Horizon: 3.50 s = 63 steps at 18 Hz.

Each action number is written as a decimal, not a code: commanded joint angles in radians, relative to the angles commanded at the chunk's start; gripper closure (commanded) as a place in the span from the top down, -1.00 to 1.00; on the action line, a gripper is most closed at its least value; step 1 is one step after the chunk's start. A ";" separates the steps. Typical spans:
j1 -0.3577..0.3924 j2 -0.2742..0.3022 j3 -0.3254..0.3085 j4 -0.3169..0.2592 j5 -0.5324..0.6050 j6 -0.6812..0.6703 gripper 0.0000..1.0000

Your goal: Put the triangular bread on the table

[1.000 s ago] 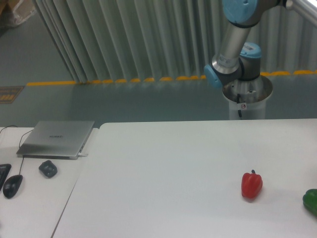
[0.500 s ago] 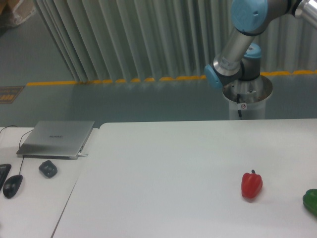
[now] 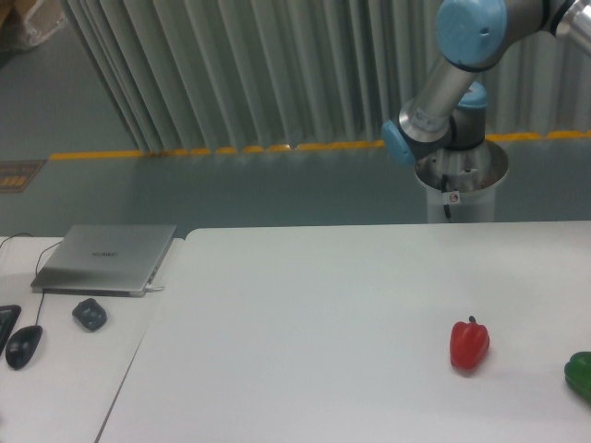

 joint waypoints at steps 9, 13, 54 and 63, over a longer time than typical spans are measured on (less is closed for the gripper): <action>-0.003 0.002 -0.022 -0.005 0.015 -0.025 0.88; -0.003 0.003 -0.020 -0.031 0.022 -0.026 0.34; -0.208 0.248 -0.121 -0.439 -0.089 -0.112 -0.59; -0.302 0.247 -0.187 -0.439 -0.014 -0.028 -0.58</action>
